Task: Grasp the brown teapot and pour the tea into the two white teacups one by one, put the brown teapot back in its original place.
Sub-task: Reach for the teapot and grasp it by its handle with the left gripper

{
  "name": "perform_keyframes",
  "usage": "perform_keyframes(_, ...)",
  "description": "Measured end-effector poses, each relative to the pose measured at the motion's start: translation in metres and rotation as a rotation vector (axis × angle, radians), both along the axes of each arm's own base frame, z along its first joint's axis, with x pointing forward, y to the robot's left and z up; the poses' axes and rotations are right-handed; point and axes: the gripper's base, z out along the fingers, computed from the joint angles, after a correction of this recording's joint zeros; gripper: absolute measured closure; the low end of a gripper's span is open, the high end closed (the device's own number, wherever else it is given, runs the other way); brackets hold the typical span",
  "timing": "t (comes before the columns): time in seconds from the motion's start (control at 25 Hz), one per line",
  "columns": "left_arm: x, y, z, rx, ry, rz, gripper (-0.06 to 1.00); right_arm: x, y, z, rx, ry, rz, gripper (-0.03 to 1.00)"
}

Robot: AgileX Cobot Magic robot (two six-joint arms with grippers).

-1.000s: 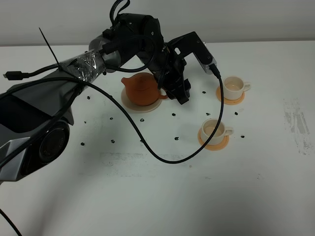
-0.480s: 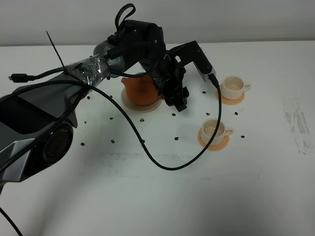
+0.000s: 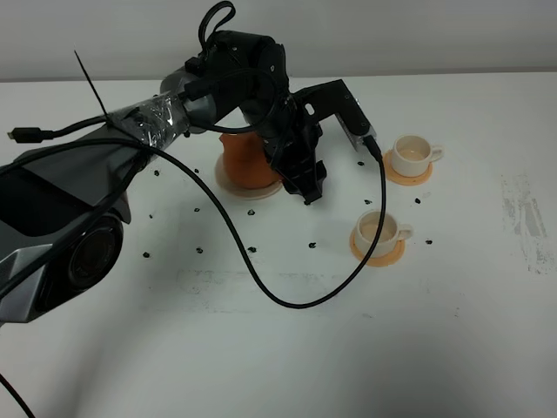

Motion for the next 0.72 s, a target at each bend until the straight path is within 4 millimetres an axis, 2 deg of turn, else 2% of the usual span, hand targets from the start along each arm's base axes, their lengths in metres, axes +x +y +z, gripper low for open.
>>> perform_keyframes(0.2, -0.001, 0.011, 0.004, 0.033, 0.049, 0.001, 0.35, 0.0, 0.0, 0.0, 0.0, 0.0, 0.0, 0.53)
perform_keyframes(0.72, -0.004, 0.018, 0.005, 0.06, 0.094, -0.038, 0.35, 0.0, 0.0, 0.0, 0.0, 0.0, 0.0, 0.53)
